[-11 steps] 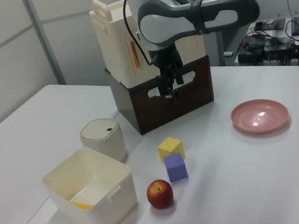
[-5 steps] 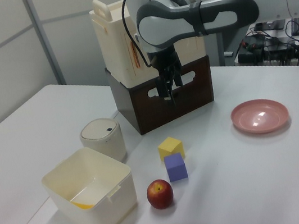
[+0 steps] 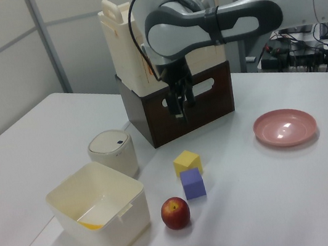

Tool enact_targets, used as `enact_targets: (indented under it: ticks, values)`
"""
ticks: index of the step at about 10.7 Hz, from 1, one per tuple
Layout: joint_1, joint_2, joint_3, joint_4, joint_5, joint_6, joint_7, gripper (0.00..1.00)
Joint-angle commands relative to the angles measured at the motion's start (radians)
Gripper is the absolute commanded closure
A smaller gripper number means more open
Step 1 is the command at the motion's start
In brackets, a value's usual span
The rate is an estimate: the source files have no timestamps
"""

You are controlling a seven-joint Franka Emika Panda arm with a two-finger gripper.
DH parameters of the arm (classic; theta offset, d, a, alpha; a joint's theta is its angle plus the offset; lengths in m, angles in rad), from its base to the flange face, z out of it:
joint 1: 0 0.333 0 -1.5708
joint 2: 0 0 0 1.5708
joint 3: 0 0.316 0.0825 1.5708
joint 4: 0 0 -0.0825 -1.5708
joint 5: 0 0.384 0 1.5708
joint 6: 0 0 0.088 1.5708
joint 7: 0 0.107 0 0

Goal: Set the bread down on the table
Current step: 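Move the open gripper over to the wicker basket of bread rolls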

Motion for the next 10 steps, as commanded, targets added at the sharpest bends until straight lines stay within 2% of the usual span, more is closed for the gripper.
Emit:
enact_targets:
  ticks: [1,8,10]
  values:
    - [0.008,-0.018,0.081,-0.041,-0.005,-0.013,-0.012,0.00]
    - [0.015,-0.001,0.331,-0.078,-0.004,-0.193,-0.010,0.00]
    - [0.089,0.002,0.339,-0.093,-0.005,-0.251,-0.001,0.00]
